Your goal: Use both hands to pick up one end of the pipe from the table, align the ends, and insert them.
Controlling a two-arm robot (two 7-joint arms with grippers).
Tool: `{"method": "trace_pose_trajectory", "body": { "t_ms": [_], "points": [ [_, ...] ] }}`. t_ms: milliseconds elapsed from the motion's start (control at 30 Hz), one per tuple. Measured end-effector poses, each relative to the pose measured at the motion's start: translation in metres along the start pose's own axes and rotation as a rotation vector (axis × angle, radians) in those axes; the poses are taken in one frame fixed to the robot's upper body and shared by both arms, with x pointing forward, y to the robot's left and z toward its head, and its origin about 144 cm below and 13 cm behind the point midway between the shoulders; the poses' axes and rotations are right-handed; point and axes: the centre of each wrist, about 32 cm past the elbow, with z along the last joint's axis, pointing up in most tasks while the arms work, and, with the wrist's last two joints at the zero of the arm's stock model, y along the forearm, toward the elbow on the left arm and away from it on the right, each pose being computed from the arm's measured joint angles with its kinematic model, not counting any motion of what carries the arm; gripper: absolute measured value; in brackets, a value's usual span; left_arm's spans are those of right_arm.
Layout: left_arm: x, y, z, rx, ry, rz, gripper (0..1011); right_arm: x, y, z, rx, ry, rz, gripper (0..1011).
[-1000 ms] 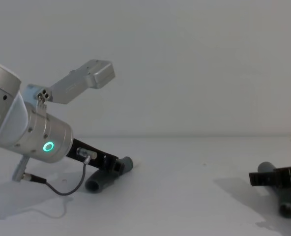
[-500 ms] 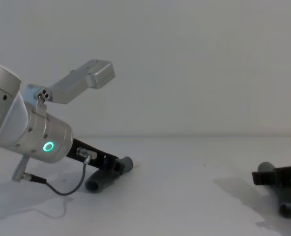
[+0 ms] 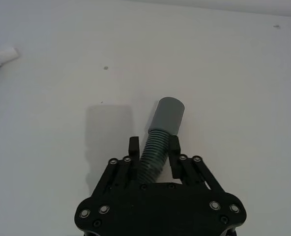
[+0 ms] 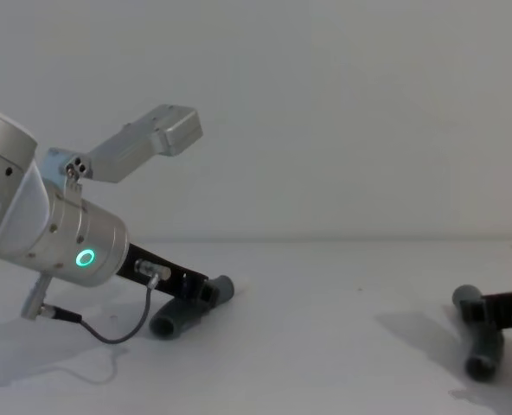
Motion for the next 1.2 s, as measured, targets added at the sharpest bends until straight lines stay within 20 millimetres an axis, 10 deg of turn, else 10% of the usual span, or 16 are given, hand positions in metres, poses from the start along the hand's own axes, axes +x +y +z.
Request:
{"method": "trace_pose_trajectory", "body": {
  "t_ms": [400,967,1200],
  "points": [
    [0.0,0.0,0.0,0.0,0.0,0.0,304,0.0,0.0,0.0001,0.002,0.0,0.0,3],
    [0.0,0.0,0.0,0.0,0.0,0.0,304,0.0,0.0,-0.0001,0.001,0.0,0.0,5],
    [0.0,0.0,0.0,0.0,0.0,0.0,304,0.0,0.0,0.0,0.0,0.0,0.0,186]
  ]
}}
